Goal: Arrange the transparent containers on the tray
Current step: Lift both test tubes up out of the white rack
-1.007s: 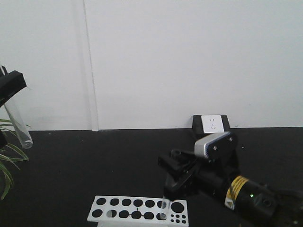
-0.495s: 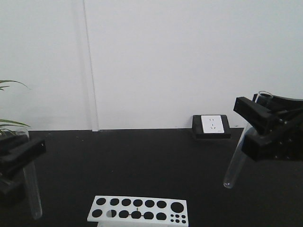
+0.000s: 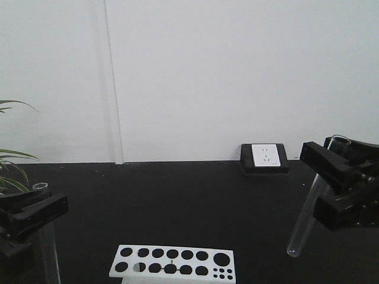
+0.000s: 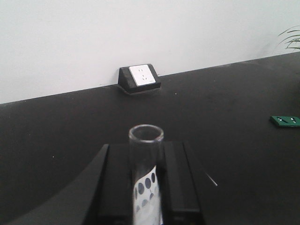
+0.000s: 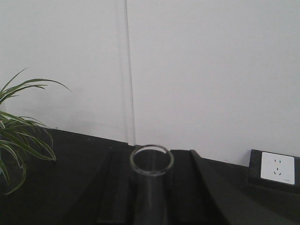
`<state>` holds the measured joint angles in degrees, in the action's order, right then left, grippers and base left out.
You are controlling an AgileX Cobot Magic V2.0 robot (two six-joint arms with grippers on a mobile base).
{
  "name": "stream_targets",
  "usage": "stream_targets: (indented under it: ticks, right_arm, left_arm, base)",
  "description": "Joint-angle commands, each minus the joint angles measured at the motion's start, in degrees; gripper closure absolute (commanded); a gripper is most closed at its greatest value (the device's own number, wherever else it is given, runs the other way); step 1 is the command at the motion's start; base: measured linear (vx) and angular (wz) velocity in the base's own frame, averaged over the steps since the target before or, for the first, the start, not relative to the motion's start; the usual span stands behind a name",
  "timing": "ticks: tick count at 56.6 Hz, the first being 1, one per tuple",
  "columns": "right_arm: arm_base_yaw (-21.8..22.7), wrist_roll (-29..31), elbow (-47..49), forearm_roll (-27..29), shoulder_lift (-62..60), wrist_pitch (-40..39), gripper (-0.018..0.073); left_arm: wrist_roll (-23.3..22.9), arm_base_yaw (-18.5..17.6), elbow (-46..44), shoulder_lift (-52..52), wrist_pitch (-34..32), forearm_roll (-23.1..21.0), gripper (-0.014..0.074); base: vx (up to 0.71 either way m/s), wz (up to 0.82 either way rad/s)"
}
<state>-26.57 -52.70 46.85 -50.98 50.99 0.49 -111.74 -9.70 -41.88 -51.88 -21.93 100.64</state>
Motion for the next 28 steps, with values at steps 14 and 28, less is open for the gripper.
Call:
stream_targets:
  ticks: [14,28]
  right_arm:
    - [0.0,0.2,1.7,-0.7,-0.8,-2.6,0.0572]
    - [0.0,0.2,1.7,-0.7,-0.8,-2.6,0.0572]
  left_arm:
    - [-0.5,0.0,-1.7,0.7,1.6,4.4,0.0596]
    - [-0.5,0.0,-1.7,0.7,1.6,4.4,0.0596]
  base:
    - [0.0,0.0]
    - [0.0,0.0]
